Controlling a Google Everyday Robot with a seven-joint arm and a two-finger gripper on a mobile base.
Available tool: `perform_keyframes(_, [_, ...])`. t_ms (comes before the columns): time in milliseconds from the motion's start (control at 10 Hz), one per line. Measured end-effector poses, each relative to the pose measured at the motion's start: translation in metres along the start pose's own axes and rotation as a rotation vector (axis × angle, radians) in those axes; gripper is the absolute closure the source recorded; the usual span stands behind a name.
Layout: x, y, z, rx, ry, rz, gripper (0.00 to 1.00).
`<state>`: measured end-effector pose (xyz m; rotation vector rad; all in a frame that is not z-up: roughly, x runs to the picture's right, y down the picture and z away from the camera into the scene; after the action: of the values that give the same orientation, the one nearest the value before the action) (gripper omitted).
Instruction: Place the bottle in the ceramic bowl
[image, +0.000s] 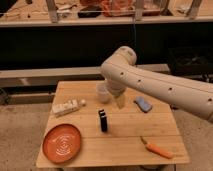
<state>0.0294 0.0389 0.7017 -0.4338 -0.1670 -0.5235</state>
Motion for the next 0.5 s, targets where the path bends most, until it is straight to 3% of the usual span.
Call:
perform_keyframes(200, [-0.013, -0.011, 0.001, 0.011, -0.019, -0.047, 0.2])
perform_keyframes(500, [-0.014, -0.018, 0.001, 0.027, -0.041, -0.099, 0.2])
